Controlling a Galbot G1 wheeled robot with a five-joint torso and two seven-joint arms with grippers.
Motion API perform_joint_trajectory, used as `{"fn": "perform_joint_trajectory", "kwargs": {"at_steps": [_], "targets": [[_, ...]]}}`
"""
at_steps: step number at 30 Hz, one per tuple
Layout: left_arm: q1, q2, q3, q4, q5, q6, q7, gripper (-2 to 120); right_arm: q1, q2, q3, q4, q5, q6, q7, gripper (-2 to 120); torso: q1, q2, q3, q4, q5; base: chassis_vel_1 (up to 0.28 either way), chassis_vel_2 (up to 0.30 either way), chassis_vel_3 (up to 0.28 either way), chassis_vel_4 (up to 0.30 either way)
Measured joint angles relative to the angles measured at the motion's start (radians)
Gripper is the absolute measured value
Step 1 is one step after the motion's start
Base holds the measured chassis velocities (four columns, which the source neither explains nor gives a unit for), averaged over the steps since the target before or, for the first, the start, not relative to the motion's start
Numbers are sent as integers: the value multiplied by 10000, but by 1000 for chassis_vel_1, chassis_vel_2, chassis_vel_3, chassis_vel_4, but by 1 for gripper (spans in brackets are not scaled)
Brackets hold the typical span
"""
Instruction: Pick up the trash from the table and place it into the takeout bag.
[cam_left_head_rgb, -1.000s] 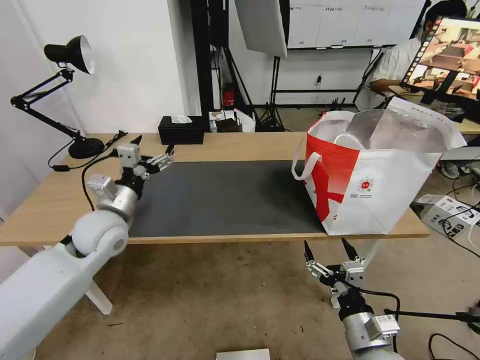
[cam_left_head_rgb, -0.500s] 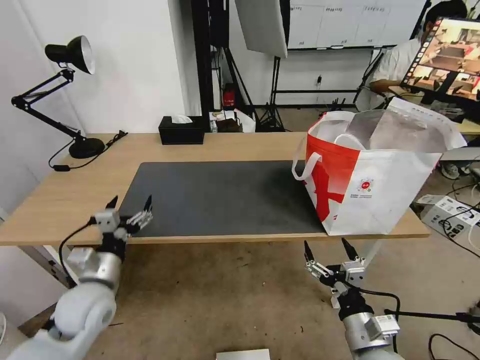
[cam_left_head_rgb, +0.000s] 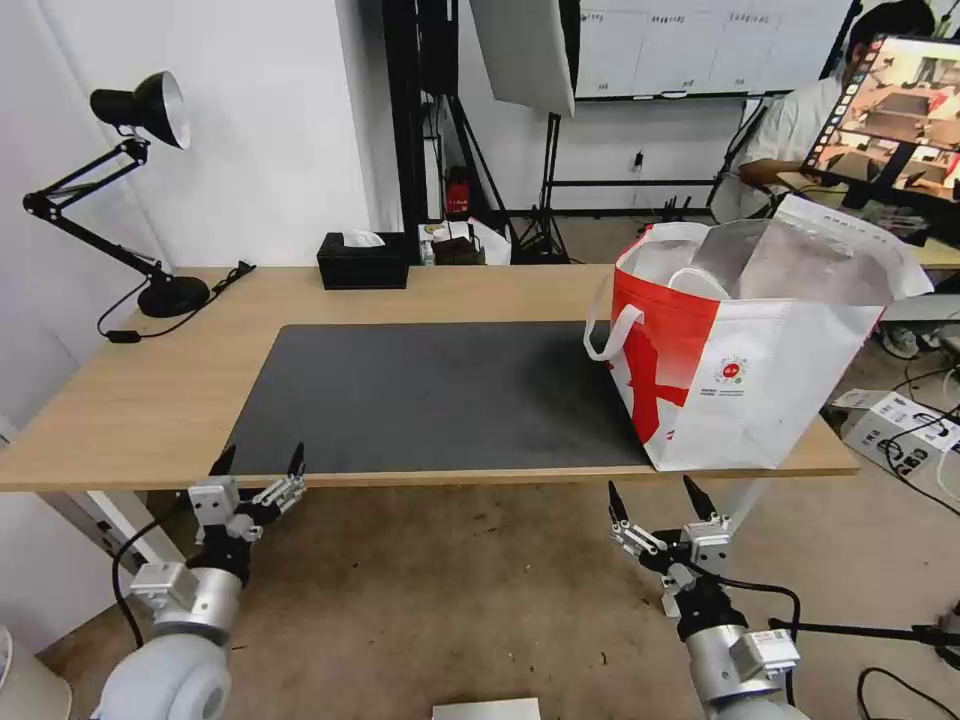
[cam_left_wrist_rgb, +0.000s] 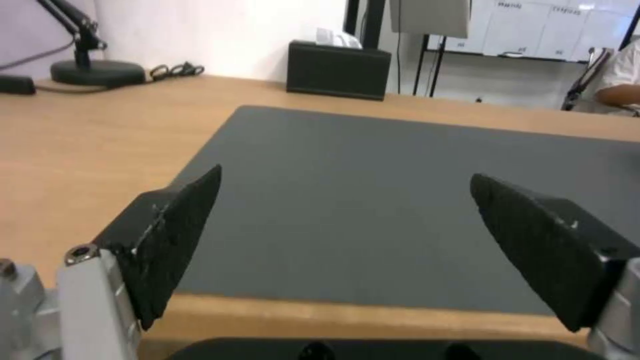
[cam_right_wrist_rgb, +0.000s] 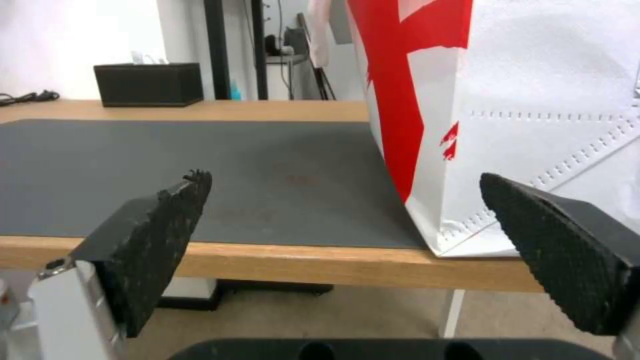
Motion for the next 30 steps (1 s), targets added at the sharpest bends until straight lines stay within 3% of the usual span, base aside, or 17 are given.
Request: {"fn": "perform_joint_trajectory", "kwargs": {"at_steps": [7,30], "targets": [[521,-447,5,-58,208,14,70,100,0,0,0,0,0,0,0,100,-1,0,0,3,0,0,0,0,0],[511,-441,6,-65,218,6,83,100,0,0,0,0,0,0,0,100,0,-2,0,1,0,0,0,0,0]]}}
